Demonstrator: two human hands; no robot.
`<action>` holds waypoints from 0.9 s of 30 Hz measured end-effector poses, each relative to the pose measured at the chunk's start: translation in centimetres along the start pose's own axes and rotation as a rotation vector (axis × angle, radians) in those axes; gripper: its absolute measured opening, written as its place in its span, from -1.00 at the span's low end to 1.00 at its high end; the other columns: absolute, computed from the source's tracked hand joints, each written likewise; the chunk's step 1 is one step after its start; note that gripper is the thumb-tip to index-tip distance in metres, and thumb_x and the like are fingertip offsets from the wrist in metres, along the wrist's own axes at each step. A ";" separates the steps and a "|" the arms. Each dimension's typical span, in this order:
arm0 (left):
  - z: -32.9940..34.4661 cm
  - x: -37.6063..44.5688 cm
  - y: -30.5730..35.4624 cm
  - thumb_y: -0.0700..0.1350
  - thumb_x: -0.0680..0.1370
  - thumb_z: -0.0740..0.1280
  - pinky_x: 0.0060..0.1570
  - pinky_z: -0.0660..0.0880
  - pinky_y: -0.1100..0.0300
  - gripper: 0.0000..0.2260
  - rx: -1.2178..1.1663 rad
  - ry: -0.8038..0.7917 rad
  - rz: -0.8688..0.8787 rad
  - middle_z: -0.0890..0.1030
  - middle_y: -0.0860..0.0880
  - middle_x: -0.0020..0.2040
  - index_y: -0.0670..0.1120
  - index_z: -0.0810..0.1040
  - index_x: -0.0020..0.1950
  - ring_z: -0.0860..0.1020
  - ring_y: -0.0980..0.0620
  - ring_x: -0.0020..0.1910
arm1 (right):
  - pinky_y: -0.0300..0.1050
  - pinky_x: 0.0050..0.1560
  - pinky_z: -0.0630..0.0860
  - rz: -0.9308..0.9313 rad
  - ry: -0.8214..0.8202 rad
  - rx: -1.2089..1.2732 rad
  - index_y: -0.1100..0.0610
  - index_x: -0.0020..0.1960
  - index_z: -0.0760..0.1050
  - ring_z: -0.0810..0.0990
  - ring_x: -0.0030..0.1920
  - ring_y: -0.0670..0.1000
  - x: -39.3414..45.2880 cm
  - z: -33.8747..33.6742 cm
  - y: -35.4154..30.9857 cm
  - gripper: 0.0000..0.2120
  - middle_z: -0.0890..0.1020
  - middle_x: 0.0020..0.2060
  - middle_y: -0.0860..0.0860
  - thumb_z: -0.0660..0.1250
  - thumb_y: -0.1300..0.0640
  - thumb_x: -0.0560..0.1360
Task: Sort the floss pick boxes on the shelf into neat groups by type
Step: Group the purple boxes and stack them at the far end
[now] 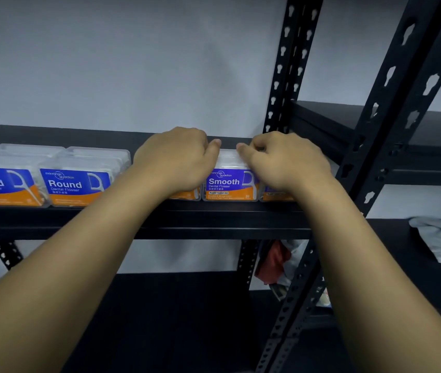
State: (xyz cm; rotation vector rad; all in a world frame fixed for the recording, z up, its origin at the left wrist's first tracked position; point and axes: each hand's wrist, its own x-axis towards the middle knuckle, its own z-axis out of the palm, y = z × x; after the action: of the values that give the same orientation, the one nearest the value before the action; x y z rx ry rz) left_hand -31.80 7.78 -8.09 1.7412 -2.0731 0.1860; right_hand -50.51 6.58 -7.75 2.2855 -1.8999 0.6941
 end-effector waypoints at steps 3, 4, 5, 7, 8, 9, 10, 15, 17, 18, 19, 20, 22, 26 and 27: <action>-0.1 -0.3 0.0 0.21 0.68 0.02 -0.14 0.42 0.06 -0.56 0.009 0.010 0.000 0.66 -0.10 0.04 -0.07 0.54 0.07 0.59 -0.11 -0.03 | -0.11 -0.32 0.28 0.000 0.005 0.002 -0.04 -0.01 0.61 0.51 -0.12 0.08 -0.3 -0.1 -0.1 -0.57 0.64 -0.14 -0.05 0.11 -0.30 0.61; -0.1 -0.5 0.0 0.21 0.68 0.02 -0.13 0.46 0.05 -0.56 0.011 0.012 0.000 0.66 -0.11 0.05 -0.07 0.55 0.07 0.60 -0.12 -0.02 | -0.15 -0.34 0.26 -0.003 0.008 0.003 -0.04 -0.01 0.61 0.52 -0.13 0.08 -0.4 -0.1 -0.1 -0.57 0.64 -0.14 -0.06 0.11 -0.30 0.61; -0.1 -0.6 0.0 0.21 0.68 0.02 -0.12 0.49 0.04 -0.56 0.009 0.014 0.001 0.66 -0.11 0.04 -0.07 0.54 0.06 0.61 -0.13 -0.02 | -0.17 -0.35 0.25 -0.006 0.010 0.004 -0.04 -0.01 0.61 0.52 -0.13 0.07 -0.5 -0.1 -0.2 -0.57 0.64 -0.14 -0.06 0.11 -0.30 0.61; -0.1 -0.8 0.1 0.22 0.68 0.02 -0.14 0.50 0.05 -0.57 0.011 0.019 0.006 0.66 -0.10 0.02 -0.06 0.53 0.04 0.62 -0.13 -0.03 | -0.18 -0.35 0.25 -0.006 0.012 0.008 -0.03 -0.01 0.61 0.53 -0.15 0.05 -0.6 -0.1 -0.2 -0.57 0.64 -0.16 -0.08 0.11 -0.30 0.61; -0.1 -0.9 0.1 0.21 0.68 0.02 -0.16 0.48 0.05 -0.57 0.016 0.026 0.010 0.66 -0.09 0.01 -0.06 0.53 0.04 0.61 -0.13 -0.04 | -0.18 -0.35 0.26 -0.005 0.009 0.009 -0.03 -0.01 0.61 0.54 -0.16 0.04 -0.7 -0.2 -0.2 -0.57 0.65 -0.17 -0.08 0.11 -0.30 0.61; -0.1 -1.1 0.1 0.21 0.68 0.02 -0.16 0.47 0.05 -0.57 0.022 0.035 0.016 0.66 -0.09 0.01 -0.06 0.53 0.04 0.61 -0.13 -0.05 | -0.18 -0.35 0.26 -0.002 0.007 0.009 -0.02 -0.03 0.61 0.54 -0.19 0.02 -0.8 -0.2 -0.3 -0.56 0.65 -0.18 -0.08 0.12 -0.30 0.61; -0.1 -1.2 0.1 0.21 0.68 0.01 -0.16 0.46 0.05 -0.56 0.026 0.044 0.023 0.66 -0.10 0.01 -0.06 0.54 0.04 0.61 -0.13 -0.06 | -0.18 -0.35 0.26 -0.002 0.007 0.006 -0.01 -0.04 0.61 0.53 -0.21 0.01 -0.9 -0.3 -0.3 -0.56 0.64 -0.19 -0.08 0.12 -0.29 0.61; -0.2 -1.6 0.1 0.19 0.69 0.01 -0.13 0.48 0.03 -0.57 0.021 0.066 0.045 0.67 -0.10 0.01 -0.06 0.54 0.04 0.61 -0.14 -0.05 | -0.16 -0.34 0.30 0.010 0.011 0.006 0.01 -0.08 0.61 0.58 -0.17 0.03 -1.2 -0.4 -0.5 -0.56 0.65 -0.20 -0.08 0.12 -0.27 0.60; -0.1 -1.6 0.1 0.18 0.69 0.01 -0.16 0.42 0.05 -0.58 0.026 0.074 0.055 0.67 -0.11 0.01 -0.07 0.54 0.04 0.60 -0.13 -0.06 | -0.16 -0.35 0.29 0.016 0.011 0.015 0.01 -0.09 0.62 0.58 -0.17 0.01 -1.4 -0.5 -0.6 -0.56 0.66 -0.21 -0.08 0.12 -0.26 0.60; -0.1 -1.6 0.1 0.17 0.69 0.01 -0.17 0.39 0.07 -0.58 0.029 0.075 0.059 0.66 -0.11 0.01 -0.07 0.53 0.04 0.59 -0.12 -0.07 | -0.16 -0.35 0.29 0.014 0.014 0.014 0.01 -0.09 0.62 0.59 -0.17 0.01 -1.5 -0.5 -0.6 -0.56 0.66 -0.21 -0.08 0.12 -0.26 0.60; -0.1 -1.6 0.1 0.17 0.70 0.01 -0.17 0.36 0.07 -0.58 0.033 0.075 0.061 0.66 -0.11 0.02 -0.07 0.53 0.04 0.57 -0.11 -0.09 | -0.16 -0.35 0.30 0.013 0.018 0.011 0.02 -0.08 0.62 0.59 -0.18 0.00 -1.5 -0.4 -0.6 -0.56 0.66 -0.21 -0.08 0.12 -0.26 0.60; -0.2 -1.6 0.2 0.17 0.70 0.01 -0.16 0.35 0.07 -0.59 0.037 0.077 0.063 0.66 -0.11 0.02 -0.07 0.52 0.04 0.54 -0.10 -0.11 | -0.16 -0.35 0.30 0.011 0.022 0.006 0.02 -0.08 0.63 0.59 -0.19 0.00 -1.6 -0.4 -0.6 -0.56 0.66 -0.21 -0.07 0.12 -0.25 0.60; -0.2 -1.7 0.3 0.16 0.70 0.00 -0.15 0.34 0.07 -0.60 0.040 0.079 0.059 0.65 -0.12 0.03 -0.06 0.51 0.02 0.50 -0.09 -0.13 | -0.16 -0.34 0.30 0.010 0.021 -0.005 0.03 -0.09 0.62 0.56 -0.22 -0.01 -1.7 -0.5 -0.7 -0.56 0.66 -0.21 -0.07 0.12 -0.25 0.60; -0.3 -1.7 0.3 0.16 0.70 0.00 -0.15 0.32 0.07 -0.62 0.030 0.072 0.057 0.65 -0.11 0.02 -0.05 0.48 -0.01 0.48 -0.08 -0.14 | -0.10 -0.24 0.43 0.001 0.003 0.010 0.02 -0.08 0.62 0.63 -0.14 0.04 -1.7 -0.6 -0.7 -0.56 0.68 -0.19 -0.06 0.12 -0.25 0.61; -0.2 -1.6 0.3 0.16 0.70 0.00 -0.15 0.32 0.07 -0.61 0.030 0.077 0.058 0.65 -0.11 0.01 -0.05 0.48 -0.01 0.49 -0.09 -0.14 | -0.10 -0.25 0.42 0.002 0.003 0.010 0.02 -0.08 0.62 0.63 -0.14 0.04 -1.7 -0.6 -0.7 -0.56 0.68 -0.19 -0.06 0.12 -0.25 0.61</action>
State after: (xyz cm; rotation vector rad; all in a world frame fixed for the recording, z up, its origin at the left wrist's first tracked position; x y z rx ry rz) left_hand -31.82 9.41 -8.50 1.6653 -2.0764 0.2991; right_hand -50.23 8.47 -7.75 2.2881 -1.9017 0.7084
